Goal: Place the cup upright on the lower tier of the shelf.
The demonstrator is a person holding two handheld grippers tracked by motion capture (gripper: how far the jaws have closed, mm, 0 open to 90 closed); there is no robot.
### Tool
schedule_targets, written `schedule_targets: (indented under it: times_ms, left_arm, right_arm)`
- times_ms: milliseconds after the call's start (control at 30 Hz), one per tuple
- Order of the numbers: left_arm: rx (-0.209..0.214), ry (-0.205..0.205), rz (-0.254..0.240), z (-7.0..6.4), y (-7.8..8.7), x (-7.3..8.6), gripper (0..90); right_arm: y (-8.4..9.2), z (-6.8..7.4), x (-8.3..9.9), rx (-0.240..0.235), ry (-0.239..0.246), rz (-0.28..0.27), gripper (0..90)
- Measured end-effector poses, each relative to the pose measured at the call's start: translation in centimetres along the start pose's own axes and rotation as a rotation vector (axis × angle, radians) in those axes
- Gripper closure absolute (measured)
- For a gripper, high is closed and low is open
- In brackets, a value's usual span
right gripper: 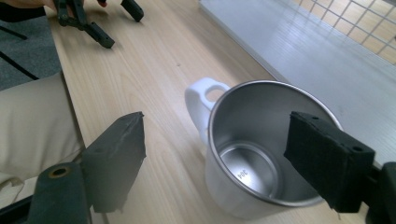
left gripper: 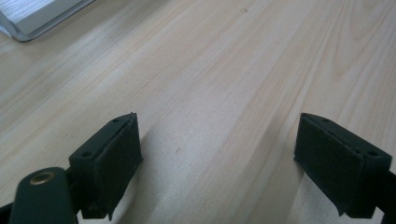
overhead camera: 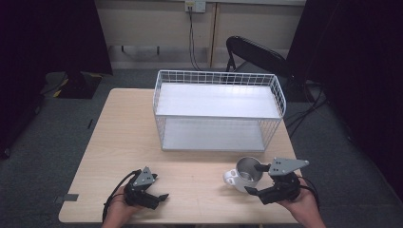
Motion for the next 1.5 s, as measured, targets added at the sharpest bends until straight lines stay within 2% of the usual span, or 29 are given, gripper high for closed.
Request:
schedule_targets:
  times_ms: [200, 467, 667, 900, 1100, 1200, 1267, 1300, 1500]
  left_arm:
    - [0.0, 0.0, 0.0, 0.0, 0.0, 0.0, 14.1]
    - [0.0, 0.0, 0.0, 0.0, 0.0, 0.0, 14.0]
    - [0.0, 0.0, 0.0, 0.0, 0.0, 0.0, 14.0]
    - [0.0, -0.002, 0.0, 0.0, 0.0, 0.0, 14.0]
    - [0.0, 0.0, 0.0, 0.0, 0.0, 0.0, 14.1]
    - [0.0, 0.0, 0.0, 0.0, 0.0, 0.0, 14.1]
    - [0.0, 0.002, -0.002, 0.0, 0.0, 0.0, 14.1]
    - [-0.001, 0.004, -0.003, 0.0, 0.0, 0.0, 14.1]
    - [-0.002, 0.0, 0.0, 0.0, 0.0, 0.0, 14.1]
  right_arm:
    - [-0.7, 0.2, 0.0, -0.007, 0.0, 0.01, 24.6]
    - [-1.8, -0.4, 0.9, -0.014, -0.033, 0.051, 40.4]
    - [-2.5, -0.7, 1.4, 0.0, -0.051, 0.066, 52.7]
    - [-3.1, -0.9, 1.6, 0.007, -0.064, 0.091, 60.0]
    - [-3.6, -1.0, 1.6, 0.04, -0.039, 0.11, 72.1]
    - [-3.8, -1.0, 1.6, 0.035, -0.035, 0.108, 75.9]
    - [-3.9, -0.7, 1.5, 0.042, -0.011, 0.107, 81.1]
    - [-4.0, -0.7, 1.5, 0.063, 0.002, 0.104, 81.3]
    - [-4.0, -0.5, 1.5, 0.056, 0.026, 0.104, 81.9]
Point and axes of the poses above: each handheld gripper's, and its own axes: y roughly backward along the jaws, x roughly out of its underside, z roughly to its left, the point moved 6 cm from there along -y, roughly forward along the jaws, and after that the axes turned 13 degrees about -y, right-handed, at the moved point
